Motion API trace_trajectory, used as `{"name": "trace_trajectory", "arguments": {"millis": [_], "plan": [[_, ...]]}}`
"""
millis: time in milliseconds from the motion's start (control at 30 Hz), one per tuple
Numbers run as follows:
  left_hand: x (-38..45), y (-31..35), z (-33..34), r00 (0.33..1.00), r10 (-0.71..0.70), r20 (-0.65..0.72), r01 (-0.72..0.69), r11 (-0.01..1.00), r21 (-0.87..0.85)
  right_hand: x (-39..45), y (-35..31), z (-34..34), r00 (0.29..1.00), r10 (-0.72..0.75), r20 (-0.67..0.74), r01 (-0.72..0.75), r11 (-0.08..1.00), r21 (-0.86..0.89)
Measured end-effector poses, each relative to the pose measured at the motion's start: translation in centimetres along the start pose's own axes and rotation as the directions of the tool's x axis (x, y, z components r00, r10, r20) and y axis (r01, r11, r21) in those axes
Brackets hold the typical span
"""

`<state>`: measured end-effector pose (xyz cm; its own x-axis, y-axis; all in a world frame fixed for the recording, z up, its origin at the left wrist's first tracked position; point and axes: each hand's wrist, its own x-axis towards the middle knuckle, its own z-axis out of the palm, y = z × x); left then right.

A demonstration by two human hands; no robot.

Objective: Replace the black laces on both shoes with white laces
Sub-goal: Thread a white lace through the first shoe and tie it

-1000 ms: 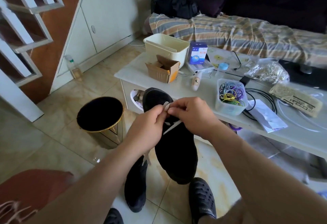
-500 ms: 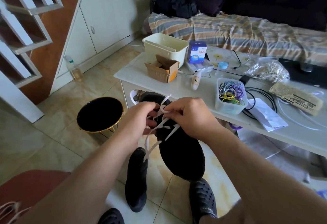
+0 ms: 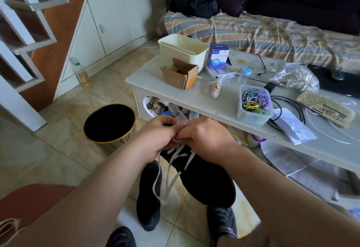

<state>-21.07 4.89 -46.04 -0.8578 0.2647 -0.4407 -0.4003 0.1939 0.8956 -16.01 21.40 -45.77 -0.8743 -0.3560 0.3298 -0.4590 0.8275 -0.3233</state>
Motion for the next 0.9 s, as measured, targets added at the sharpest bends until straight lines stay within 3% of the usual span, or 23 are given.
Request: {"name": "trace_trajectory", "arguments": {"millis": [167, 233, 300, 367, 533, 733, 900], "plan": [[0.1, -0.1, -0.8, 0.989, 0.126, -0.071, -0.122, 0.990, 0.064, 0.0, 0.0, -0.2, 1.000, 0.024, -0.002, -0.025, 0.999, -0.047], [-0.1, 0.8, -0.7, 0.988, 0.113, -0.110, -0.134, 0.968, -0.211, 0.2, 0.3, -0.3, 0.998, 0.054, -0.024, -0.055, 0.998, -0.034], [-0.6, 2.2, -0.9, 0.996, 0.068, -0.065, -0.093, 0.813, -0.574, 0.3, 0.4, -0.5, 0.994, 0.110, -0.016, -0.111, 0.993, -0.028], [-0.9, 3.2, -1.6, 0.998, 0.057, -0.039, -0.068, 0.718, -0.693, 0.4, 0.4, -0.6, 0.983, 0.178, 0.054, -0.175, 0.983, -0.050], [-1.2, 4.0, -3.8, 0.998, 0.057, -0.037, -0.066, 0.722, -0.688, 0.2, 1.0, -0.8, 0.942, 0.304, 0.141, -0.299, 0.953, -0.057], [-1.3, 3.6, -3.6, 0.993, 0.113, 0.033, -0.070, 0.790, -0.609, 0.2, 1.3, -1.1, 0.929, 0.361, 0.074, -0.361, 0.932, -0.018], [-2.3, 3.0, -1.3, 0.996, 0.021, 0.086, 0.027, 0.855, -0.518, 0.2, 0.9, -1.3, 0.916, 0.400, 0.021, -0.401, 0.916, 0.025]]}}
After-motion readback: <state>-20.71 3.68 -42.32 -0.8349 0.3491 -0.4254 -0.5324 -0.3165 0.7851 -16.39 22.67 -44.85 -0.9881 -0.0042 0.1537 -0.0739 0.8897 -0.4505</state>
